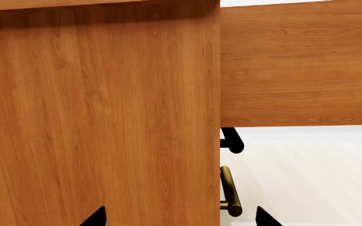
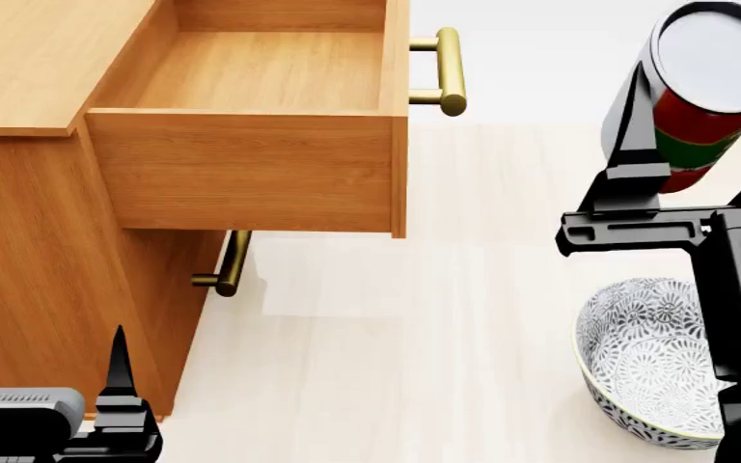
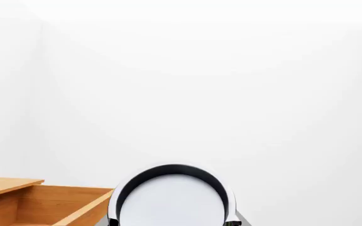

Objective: Put the ketchup in the top drawer of the cabinet.

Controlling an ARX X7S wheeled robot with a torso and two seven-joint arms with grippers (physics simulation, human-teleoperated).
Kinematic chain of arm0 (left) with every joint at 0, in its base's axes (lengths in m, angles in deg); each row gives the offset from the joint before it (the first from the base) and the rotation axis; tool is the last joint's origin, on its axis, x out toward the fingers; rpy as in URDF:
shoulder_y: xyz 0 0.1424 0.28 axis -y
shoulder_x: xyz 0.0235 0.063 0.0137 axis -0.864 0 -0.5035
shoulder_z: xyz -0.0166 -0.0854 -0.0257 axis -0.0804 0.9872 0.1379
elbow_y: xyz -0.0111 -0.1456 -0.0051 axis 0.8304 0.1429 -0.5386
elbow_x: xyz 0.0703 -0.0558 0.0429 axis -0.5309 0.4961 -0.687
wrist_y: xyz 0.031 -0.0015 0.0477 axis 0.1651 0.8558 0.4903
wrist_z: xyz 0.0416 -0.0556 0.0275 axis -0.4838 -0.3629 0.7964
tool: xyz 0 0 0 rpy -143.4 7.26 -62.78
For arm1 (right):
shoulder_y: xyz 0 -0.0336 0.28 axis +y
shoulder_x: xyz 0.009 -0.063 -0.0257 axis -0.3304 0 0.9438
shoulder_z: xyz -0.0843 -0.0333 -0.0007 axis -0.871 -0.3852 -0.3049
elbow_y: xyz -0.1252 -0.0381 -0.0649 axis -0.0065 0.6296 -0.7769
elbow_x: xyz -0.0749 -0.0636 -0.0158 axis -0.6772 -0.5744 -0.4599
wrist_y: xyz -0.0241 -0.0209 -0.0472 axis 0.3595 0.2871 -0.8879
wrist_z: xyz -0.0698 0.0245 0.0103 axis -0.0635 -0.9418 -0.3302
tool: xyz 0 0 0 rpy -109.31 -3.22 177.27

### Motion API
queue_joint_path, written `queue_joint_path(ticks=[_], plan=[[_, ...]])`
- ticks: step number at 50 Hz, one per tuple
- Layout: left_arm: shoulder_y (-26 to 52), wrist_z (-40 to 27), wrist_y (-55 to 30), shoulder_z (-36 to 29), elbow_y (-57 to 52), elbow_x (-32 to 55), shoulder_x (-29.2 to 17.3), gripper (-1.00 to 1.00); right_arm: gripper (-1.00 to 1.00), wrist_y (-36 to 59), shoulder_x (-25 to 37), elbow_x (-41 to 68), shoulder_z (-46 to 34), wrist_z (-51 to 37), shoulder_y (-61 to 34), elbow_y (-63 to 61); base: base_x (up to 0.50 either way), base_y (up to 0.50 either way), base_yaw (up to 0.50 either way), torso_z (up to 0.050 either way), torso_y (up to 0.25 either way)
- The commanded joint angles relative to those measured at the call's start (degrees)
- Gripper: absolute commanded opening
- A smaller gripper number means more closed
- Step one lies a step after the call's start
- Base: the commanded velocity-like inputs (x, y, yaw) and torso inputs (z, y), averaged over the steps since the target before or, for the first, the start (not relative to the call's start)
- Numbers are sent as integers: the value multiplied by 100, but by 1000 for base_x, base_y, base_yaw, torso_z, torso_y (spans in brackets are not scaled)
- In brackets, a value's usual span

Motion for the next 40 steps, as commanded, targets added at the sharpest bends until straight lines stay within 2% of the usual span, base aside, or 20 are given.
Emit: queue_joint_path(ticks=[1, 40], plan=[[17, -4, 21, -17, 18, 21, -3, 100, -100, 263, 0, -167, -290, 33, -827, 162, 0, 0, 0, 0, 0], [-32, -76, 72, -7, -62, 73, -83, 100, -100, 294, -349, -460, -1210, 293, -3009, 1826, 0, 0, 0, 0, 0]])
